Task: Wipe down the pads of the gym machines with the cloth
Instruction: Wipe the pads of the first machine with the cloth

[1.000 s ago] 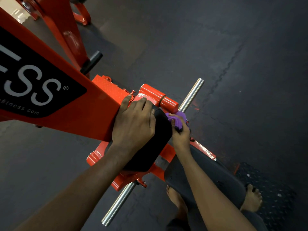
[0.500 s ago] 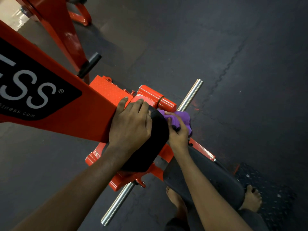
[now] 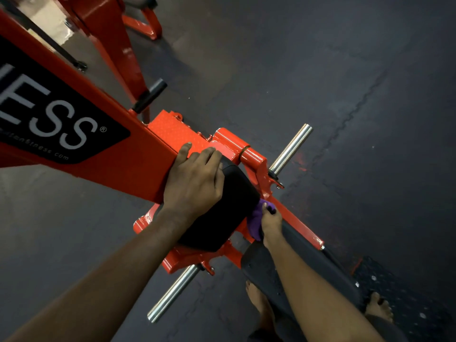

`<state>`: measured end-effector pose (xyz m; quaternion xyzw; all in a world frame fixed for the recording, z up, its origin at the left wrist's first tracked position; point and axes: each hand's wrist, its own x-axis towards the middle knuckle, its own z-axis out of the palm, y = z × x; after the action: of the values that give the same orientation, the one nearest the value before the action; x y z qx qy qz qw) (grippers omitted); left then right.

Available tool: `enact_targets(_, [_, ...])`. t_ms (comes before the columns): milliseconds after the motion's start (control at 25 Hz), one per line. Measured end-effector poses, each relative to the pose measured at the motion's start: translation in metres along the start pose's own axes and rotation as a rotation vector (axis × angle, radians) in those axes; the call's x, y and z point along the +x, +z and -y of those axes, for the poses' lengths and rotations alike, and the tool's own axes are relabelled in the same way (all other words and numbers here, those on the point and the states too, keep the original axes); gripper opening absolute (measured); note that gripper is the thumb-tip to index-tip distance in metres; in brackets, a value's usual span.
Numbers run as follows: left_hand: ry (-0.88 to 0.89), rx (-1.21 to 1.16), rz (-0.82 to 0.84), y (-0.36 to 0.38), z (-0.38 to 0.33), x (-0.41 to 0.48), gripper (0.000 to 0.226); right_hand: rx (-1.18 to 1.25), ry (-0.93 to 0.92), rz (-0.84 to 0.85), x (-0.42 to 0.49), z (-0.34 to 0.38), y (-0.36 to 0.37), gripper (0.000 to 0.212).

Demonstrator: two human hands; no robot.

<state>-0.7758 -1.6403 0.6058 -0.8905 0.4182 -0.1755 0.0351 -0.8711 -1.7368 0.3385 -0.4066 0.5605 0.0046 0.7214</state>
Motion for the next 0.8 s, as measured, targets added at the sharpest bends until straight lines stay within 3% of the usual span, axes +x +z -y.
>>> enact_targets(80, [-0.012, -0.009, 0.0, -0.001, 0.001, 0.001, 0.025, -0.047, -0.112, -0.014, -0.033, 0.016, -0.009, 0.023])
enact_targets(200, [-0.04, -0.097, 0.013, -0.008, -0.003, 0.002, 0.028, -0.083, -0.297, 0.211, -0.092, 0.05, -0.031, 0.016])
enact_targets(280, [-0.2, -0.268, -0.056, -0.026, -0.012, -0.012, 0.035, -0.17, -0.376, 0.378, -0.133, 0.077, -0.046, 0.012])
enact_targets(400, [-0.478, -0.501, -0.29, -0.059, -0.024, -0.059, 0.034, -0.309, -0.585, 0.642, -0.194, 0.12, -0.061, 0.009])
enact_targets(520, [-0.648, -0.793, -0.311, -0.08, -0.012, -0.117, 0.025, -0.425, -0.838, 0.863, -0.244, 0.142, -0.052, 0.006])
enact_targets(680, [-0.804, -1.393, -0.166, -0.096, 0.004, -0.171, 0.031, -0.421, -0.889, 0.914, -0.284, 0.142, -0.027, 0.006])
enact_targets(800, [-0.747, -1.443, -0.049, -0.1, 0.012, -0.203, 0.01, -0.445, -0.887, 0.864, -0.293, 0.125, -0.002, 0.005])
